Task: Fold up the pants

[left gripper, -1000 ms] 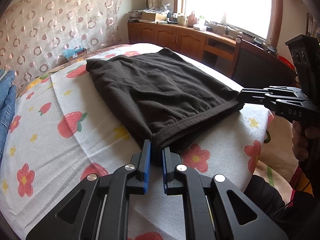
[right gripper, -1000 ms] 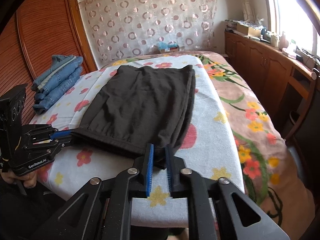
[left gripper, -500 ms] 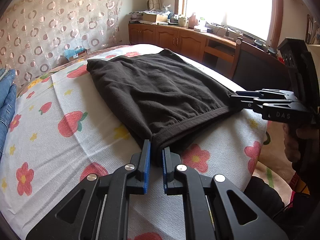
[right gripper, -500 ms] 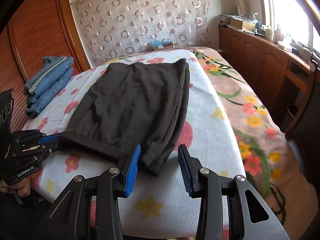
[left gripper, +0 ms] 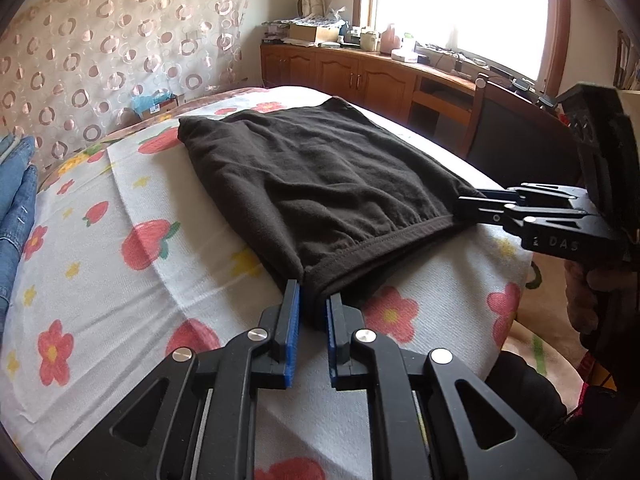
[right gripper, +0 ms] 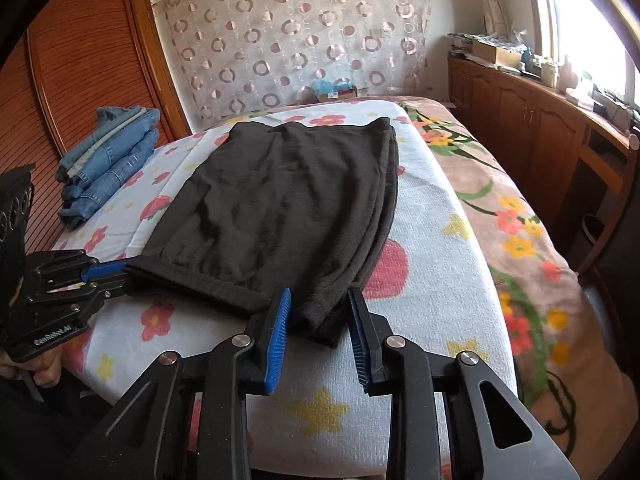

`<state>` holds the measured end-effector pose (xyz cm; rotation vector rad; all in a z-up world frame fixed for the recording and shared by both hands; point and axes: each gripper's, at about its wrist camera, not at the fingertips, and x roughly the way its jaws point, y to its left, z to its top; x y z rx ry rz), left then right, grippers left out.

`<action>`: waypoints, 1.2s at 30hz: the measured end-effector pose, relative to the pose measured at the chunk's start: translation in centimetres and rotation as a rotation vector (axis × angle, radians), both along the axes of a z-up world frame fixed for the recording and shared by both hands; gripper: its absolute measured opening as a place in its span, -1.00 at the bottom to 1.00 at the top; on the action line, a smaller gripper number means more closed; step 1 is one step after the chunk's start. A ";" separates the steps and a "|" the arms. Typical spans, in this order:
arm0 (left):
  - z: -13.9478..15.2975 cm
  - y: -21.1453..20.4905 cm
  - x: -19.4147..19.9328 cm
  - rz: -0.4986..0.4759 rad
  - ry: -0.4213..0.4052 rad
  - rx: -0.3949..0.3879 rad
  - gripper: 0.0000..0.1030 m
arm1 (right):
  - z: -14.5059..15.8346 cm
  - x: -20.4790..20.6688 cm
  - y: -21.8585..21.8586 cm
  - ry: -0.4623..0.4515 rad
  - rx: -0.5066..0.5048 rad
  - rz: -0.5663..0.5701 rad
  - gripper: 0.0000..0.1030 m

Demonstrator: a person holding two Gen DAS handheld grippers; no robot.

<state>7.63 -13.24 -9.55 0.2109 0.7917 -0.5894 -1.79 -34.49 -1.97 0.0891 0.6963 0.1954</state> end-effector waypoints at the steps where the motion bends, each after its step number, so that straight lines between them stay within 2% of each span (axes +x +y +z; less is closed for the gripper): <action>1: 0.4 0.2 -0.1 0.000 -0.001 -0.009 -0.74 | 0.0 0.0 -0.1 -0.001 0.002 0.004 -0.47; 3: 0.9 0.4 -0.3 0.000 0.000 -0.022 -0.70 | -0.1 0.0 -0.2 -0.001 0.008 0.006 -0.47; 7: 2.4 1.5 -0.5 0.019 -0.021 -0.060 -0.50 | -0.2 -0.1 -0.2 -0.007 0.009 0.007 -0.48; 11: 3.1 2.3 0.4 0.046 -0.016 -0.109 -0.12 | -0.2 -0.1 -0.1 -0.012 0.009 0.005 -0.48; 12: 3.0 2.2 0.8 0.056 -0.005 -0.112 -0.11 | -0.2 -0.1 0.0 -0.013 0.009 0.005 -0.48; 16: 1.8 1.5 2.7 0.085 0.047 -0.104 -0.11 | -0.3 -0.2 0.0 -0.017 0.012 0.004 -0.48; 22: -0.4 0.7 3.2 0.089 0.117 -0.061 -0.11 | -0.3 -0.3 -0.2 -0.022 0.016 0.006 -0.48; 30: -0.6 0.3 2.6 0.097 0.114 -0.051 -0.12 | -0.3 -0.2 -0.3 -0.016 0.025 0.001 -0.48; 34: -0.6 0.4 2.5 0.077 0.131 -0.081 -0.36 | -0.3 -0.2 -0.3 -0.015 0.025 0.002 -0.48; 36: -0.5 0.3 2.4 0.057 0.148 -0.096 -0.59 | -0.3 -0.1 -0.3 -0.013 0.024 0.006 -0.51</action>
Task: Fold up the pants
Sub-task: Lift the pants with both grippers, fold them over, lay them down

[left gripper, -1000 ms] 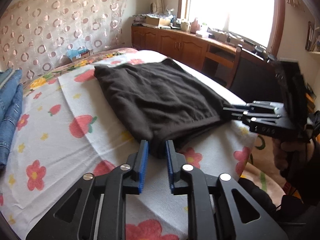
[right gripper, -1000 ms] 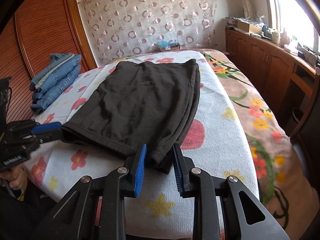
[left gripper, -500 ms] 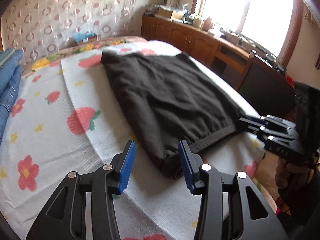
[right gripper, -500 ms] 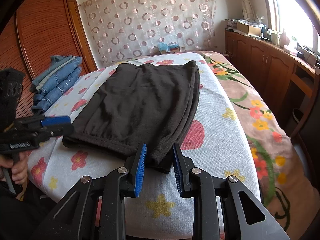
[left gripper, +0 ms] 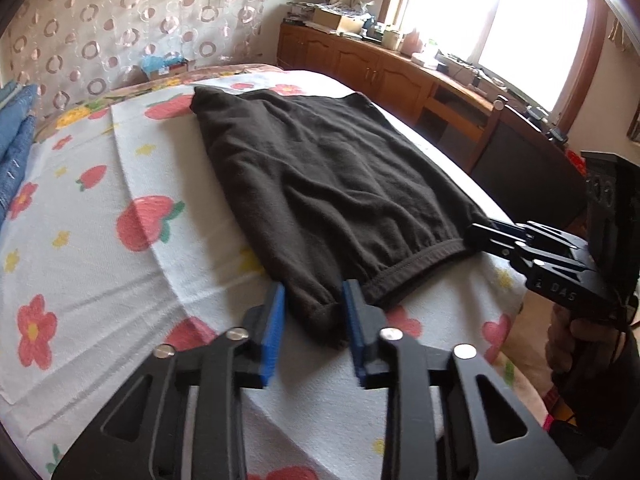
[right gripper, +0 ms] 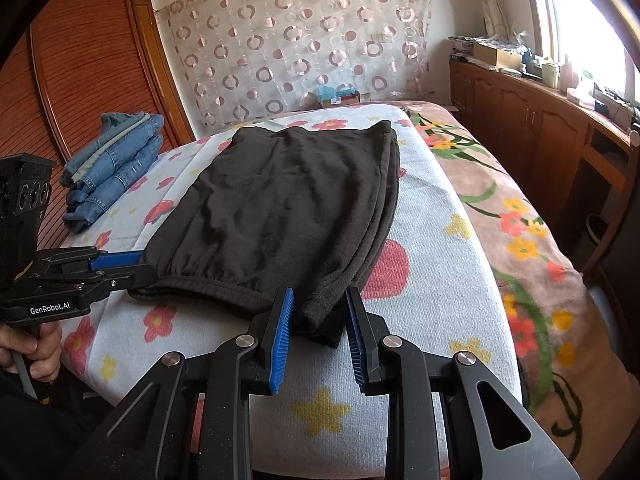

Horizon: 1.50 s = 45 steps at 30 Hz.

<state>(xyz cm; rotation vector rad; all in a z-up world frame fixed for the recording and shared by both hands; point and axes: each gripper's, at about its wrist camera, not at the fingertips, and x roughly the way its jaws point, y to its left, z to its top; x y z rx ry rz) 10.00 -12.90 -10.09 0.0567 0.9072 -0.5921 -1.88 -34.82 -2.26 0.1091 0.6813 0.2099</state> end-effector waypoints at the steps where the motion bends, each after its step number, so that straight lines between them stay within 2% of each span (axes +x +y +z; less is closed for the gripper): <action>1: 0.1 -0.2 -0.1 -0.011 -0.004 0.005 -0.63 | 0.0 0.1 -0.1 0.006 0.014 0.013 -0.61; 2: 0.2 -0.4 -0.3 -0.018 -0.016 0.015 -0.72 | -0.1 0.2 -0.2 0.011 0.028 0.021 -0.65; 5: 0.6 -0.5 -0.5 -0.020 -0.026 0.008 -0.79 | 0.1 0.6 -0.2 0.022 0.042 0.036 -0.79; 9: 2.2 0.2 -0.6 -0.015 -0.060 -0.024 -0.82 | 1.0 0.6 0.0 -0.004 0.036 0.049 -0.81; 11: 3.6 0.7 -0.5 -0.011 -0.064 -0.068 -0.83 | 1.9 0.4 0.3 -0.032 0.037 0.058 -0.81; 20: 11.8 3.0 -0.8 0.031 -0.231 -0.158 -0.86 | 10.3 -0.3 1.8 -0.232 0.010 0.117 -0.82; 24: 15.4 4.8 -1.1 0.056 -0.283 -0.227 -0.86 | 13.8 -0.8 2.2 -0.302 0.013 0.154 -0.82; 27: 17.7 5.6 -1.4 0.067 -0.343 -0.235 -0.87 | 16.3 -1.7 3.1 -0.364 -0.003 0.187 -0.82; 31: 19.5 6.6 -1.0 0.089 -0.392 -0.229 -0.87 | 18.1 -1.5 4.1 -0.405 -0.016 0.223 -0.82; 35: 20.2 7.4 0.7 0.119 -0.420 -0.204 -0.87 | 19.3 0.8 5.2 -0.425 -0.044 0.256 -0.82; 39: 21.2 8.4 4.2 0.178 -0.445 -0.162 -0.87 | 19.4 5.8 5.2 -0.416 -0.073 0.269 -0.82; 42: 22.8 9.3 7.3 0.238 -0.495 -0.111 -0.87 | 21.0 10.5 6.2 -0.422 -0.078 0.263 -0.82; 45: 24.8 10.4 8.8 0.274 -0.535 -0.106 -0.87 | 22.4 13.1 7.3 -0.448 -0.075 0.250 -0.82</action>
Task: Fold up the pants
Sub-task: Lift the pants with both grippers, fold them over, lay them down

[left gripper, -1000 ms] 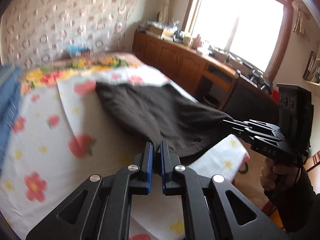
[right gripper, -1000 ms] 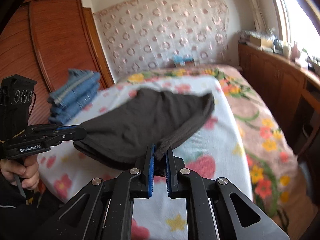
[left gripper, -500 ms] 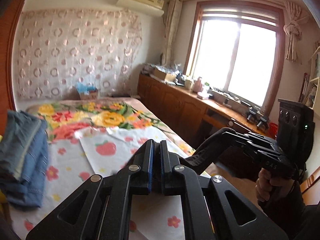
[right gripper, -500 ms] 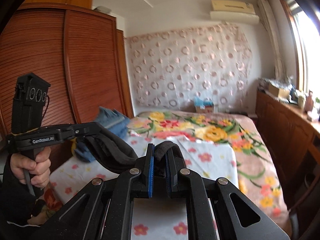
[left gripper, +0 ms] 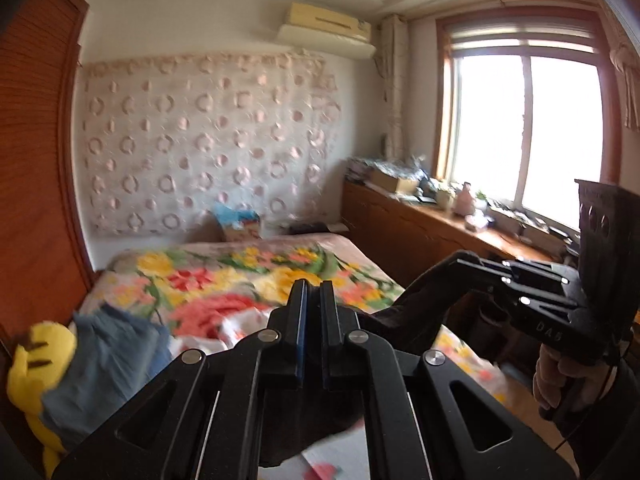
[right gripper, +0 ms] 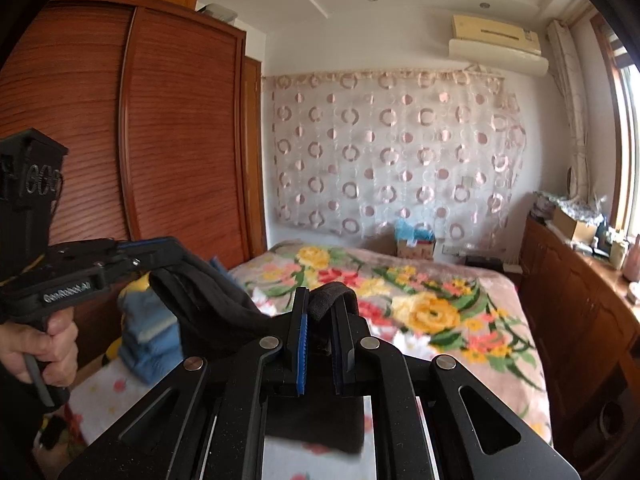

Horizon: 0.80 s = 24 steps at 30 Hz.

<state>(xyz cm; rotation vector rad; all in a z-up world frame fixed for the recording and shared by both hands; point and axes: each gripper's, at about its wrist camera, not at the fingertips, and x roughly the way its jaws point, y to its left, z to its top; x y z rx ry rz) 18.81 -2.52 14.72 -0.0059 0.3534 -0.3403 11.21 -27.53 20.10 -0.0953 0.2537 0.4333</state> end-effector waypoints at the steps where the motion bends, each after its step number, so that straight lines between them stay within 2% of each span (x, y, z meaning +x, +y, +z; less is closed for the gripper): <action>1: 0.3 0.5 0.1 0.010 -0.007 0.002 -0.87 | -0.3 0.4 0.5 -0.001 0.002 0.001 -0.82; 3: -0.1 1.1 -0.4 0.011 0.000 0.007 -0.87 | -1.0 0.5 0.7 0.006 -0.003 -0.001 -0.82; 5: -1.8 1.4 -1.2 0.009 0.028 0.019 -0.87 | -2.9 -0.4 0.8 0.029 -0.002 0.015 -0.82; 13: -12.8 0.5 -3.5 -0.037 0.231 0.074 -0.87 | -13.5 -1.3 2.3 0.237 -0.096 0.050 -0.82; 15: -14.2 0.2 -4.7 -0.054 0.257 0.071 -0.87 | -15.4 -1.6 2.7 0.276 -0.110 0.057 -0.82; 24: -16.9 0.3 -8.8 -0.070 0.320 0.050 -0.87 | -17.6 -3.7 2.5 0.336 -0.066 0.081 -0.82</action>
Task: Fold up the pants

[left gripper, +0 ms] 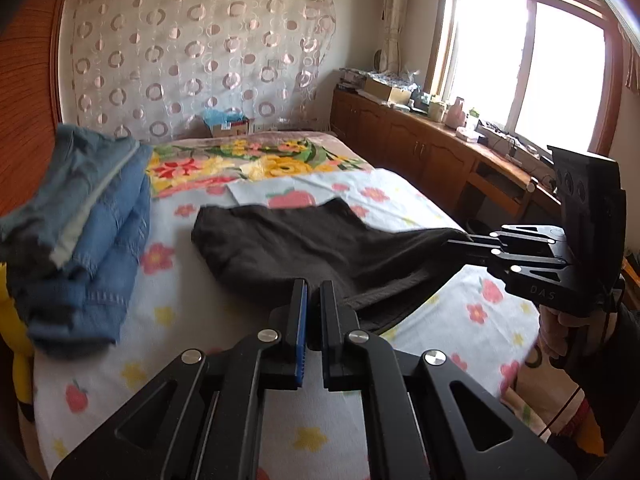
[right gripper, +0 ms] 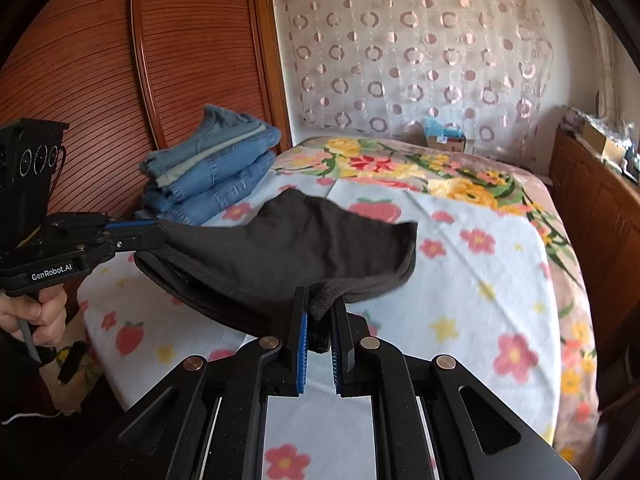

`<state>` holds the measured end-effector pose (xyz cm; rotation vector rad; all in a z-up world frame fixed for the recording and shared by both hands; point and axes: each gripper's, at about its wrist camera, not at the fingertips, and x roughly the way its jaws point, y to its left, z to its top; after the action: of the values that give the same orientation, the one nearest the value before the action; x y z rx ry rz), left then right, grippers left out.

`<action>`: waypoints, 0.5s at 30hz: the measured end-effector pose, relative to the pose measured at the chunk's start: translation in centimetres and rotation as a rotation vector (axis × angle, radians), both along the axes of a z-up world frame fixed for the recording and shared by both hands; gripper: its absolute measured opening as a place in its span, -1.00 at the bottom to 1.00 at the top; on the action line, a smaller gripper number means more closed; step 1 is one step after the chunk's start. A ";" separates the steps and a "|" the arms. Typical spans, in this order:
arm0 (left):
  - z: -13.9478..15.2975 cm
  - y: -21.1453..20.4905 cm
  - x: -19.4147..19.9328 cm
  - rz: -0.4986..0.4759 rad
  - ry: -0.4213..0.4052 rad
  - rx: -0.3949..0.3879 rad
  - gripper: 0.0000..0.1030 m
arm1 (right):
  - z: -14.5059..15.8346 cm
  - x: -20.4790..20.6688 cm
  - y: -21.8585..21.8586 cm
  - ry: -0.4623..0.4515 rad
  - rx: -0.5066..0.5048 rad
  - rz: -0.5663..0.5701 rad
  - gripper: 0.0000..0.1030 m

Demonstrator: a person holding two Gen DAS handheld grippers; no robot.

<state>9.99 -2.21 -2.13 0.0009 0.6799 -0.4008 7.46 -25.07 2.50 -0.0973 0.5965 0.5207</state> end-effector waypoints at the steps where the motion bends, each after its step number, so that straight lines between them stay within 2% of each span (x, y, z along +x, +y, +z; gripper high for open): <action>1: -0.2 -0.1 -0.3 0.001 0.002 0.001 -0.87 | 0.0 -0.3 -1.1 0.004 0.003 0.001 -0.82; 5: -0.8 -0.1 -1.3 0.003 0.012 -0.007 -0.87 | -0.5 -1.6 -1.4 0.016 -0.003 0.000 -0.82; 8: -1.8 -0.6 -2.3 0.006 0.018 0.016 -0.87 | -0.8 -1.6 -1.6 0.023 0.006 -0.011 -0.82; 15: -4.4 -0.5 -2.4 0.009 0.077 0.022 -0.87 | -2.7 -1.7 -1.9 0.072 0.020 -0.026 -0.82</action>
<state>7.61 -2.73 -6.51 0.0032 0.7599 -0.3861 5.77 -26.95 -0.21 -0.0519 0.6619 0.5065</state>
